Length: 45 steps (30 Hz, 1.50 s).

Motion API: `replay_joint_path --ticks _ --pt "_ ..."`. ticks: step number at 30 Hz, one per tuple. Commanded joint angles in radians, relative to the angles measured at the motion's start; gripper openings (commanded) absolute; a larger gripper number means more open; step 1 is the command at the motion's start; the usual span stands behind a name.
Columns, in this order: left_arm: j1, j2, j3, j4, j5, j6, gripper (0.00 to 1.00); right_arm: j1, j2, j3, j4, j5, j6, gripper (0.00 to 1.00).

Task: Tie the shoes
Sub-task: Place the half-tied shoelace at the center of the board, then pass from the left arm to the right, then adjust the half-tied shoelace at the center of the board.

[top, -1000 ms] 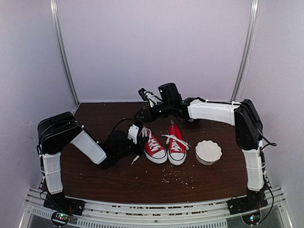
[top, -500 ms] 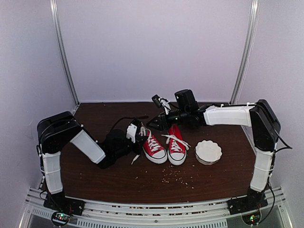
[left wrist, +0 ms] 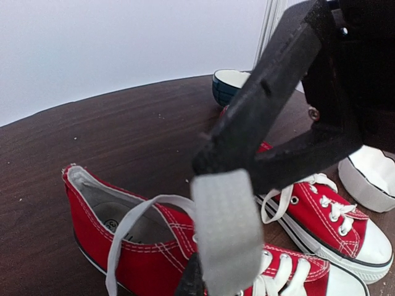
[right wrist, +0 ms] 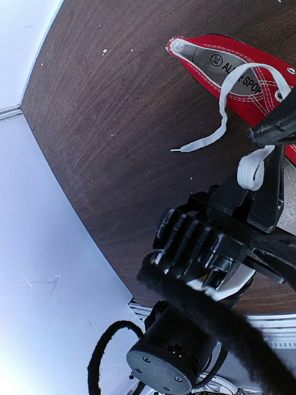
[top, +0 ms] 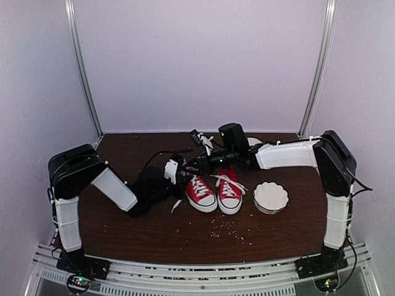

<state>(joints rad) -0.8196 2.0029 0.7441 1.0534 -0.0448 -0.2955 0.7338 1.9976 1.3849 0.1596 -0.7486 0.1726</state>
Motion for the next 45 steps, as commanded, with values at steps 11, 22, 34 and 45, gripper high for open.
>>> replay_joint_path --ticks 11,22,34,45 --pt "0.007 0.008 0.031 0.012 0.010 0.010 0.00 0.006 0.033 0.041 0.047 0.054 0.036 0.07" --pt "0.017 -0.249 -0.098 -0.166 0.121 0.070 0.56 -0.007 0.001 0.011 0.030 0.056 0.010 0.00" --pt "0.285 -0.412 -0.027 -0.855 0.190 -0.024 0.60 -0.007 0.024 0.027 0.005 0.014 -0.009 0.00" --pt "0.290 -0.099 0.403 -1.345 0.219 0.304 0.58 -0.005 0.018 0.002 0.015 0.005 -0.006 0.00"
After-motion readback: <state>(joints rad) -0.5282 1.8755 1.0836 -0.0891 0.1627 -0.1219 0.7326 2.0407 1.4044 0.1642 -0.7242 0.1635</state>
